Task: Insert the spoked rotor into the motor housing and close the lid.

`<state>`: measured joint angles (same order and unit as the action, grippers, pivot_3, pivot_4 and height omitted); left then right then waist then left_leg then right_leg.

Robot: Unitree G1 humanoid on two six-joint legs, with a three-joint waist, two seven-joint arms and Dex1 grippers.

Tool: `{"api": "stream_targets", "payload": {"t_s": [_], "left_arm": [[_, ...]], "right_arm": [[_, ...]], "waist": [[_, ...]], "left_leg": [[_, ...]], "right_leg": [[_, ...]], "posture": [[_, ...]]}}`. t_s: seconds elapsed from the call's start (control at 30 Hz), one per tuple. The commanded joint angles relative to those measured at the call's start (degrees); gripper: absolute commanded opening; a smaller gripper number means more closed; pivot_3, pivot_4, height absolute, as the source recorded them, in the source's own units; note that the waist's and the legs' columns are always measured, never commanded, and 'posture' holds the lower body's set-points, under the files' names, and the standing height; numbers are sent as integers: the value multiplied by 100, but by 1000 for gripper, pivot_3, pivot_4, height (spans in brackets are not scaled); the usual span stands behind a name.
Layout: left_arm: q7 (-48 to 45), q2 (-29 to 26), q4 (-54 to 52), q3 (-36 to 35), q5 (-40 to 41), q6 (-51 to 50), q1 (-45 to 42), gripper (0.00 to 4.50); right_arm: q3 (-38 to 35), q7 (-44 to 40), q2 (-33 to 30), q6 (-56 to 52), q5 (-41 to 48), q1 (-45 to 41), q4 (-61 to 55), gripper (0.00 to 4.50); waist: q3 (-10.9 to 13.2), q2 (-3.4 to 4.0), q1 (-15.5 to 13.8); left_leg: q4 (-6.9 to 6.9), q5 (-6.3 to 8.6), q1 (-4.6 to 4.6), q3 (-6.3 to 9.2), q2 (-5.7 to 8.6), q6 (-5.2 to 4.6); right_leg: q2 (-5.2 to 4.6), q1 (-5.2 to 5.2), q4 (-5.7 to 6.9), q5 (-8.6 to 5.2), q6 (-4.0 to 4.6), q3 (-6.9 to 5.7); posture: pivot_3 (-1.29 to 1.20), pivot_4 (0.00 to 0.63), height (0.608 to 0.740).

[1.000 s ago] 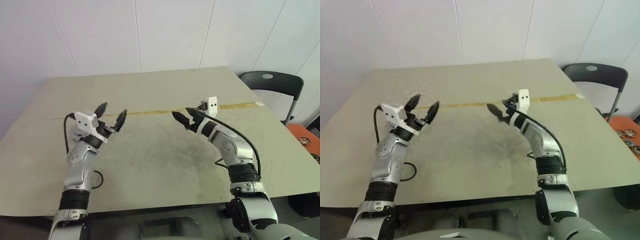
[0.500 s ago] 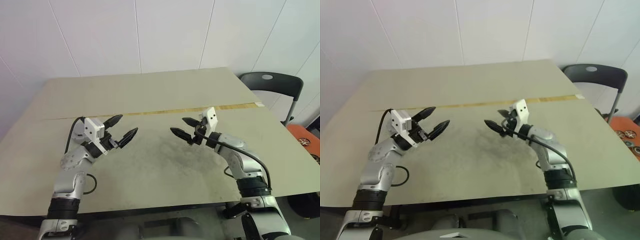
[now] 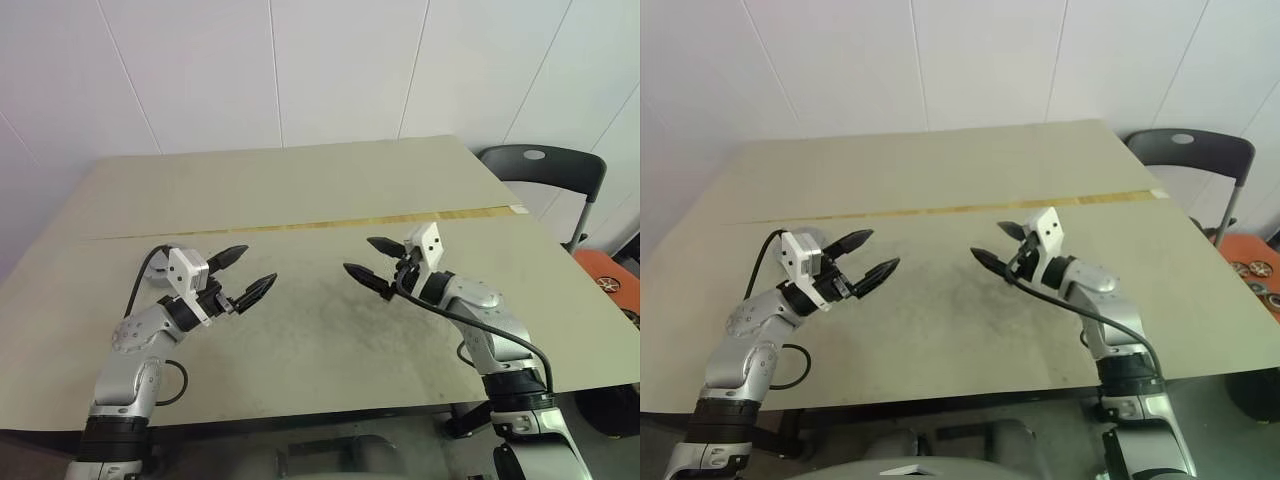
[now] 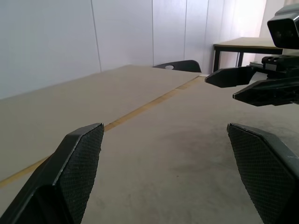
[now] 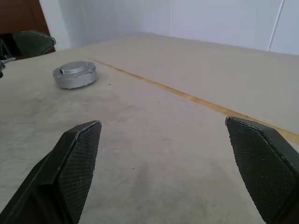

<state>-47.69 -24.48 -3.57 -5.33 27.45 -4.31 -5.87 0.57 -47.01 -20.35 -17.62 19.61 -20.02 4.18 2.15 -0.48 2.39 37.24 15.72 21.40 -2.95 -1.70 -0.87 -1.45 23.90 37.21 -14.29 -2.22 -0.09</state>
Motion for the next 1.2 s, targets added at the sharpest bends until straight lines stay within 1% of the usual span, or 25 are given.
{"api": "stream_targets", "payload": {"t_s": [0.03,0.5,1.2], "left_arm": [[40,24,-134,-35,-57,120,-167,4500],[9,72,49,56,-390,242,-295,4500],[-18,105,88,97,-457,305,-329,4500]], "right_arm": [[-73,-49,20,178,121,-94,-197,4456],[-69,-60,91,109,295,-166,-185,4456],[-68,-89,111,166,313,-265,-169,4456]], "waist": [[0,0,-1],[0,0,-2],[0,0,-2]], "left_leg": [[0,0,0,0,0,0],[0,0,0,0,0,0],[-1,0,0,0,0,0]], "right_leg": [[0,0,-1,0,0,0],[0,-1,-2,1,0,0],[-1,-2,-2,1,0,0]], "posture": [[0,0,740],[0,0,740],[0,0,740]]}}
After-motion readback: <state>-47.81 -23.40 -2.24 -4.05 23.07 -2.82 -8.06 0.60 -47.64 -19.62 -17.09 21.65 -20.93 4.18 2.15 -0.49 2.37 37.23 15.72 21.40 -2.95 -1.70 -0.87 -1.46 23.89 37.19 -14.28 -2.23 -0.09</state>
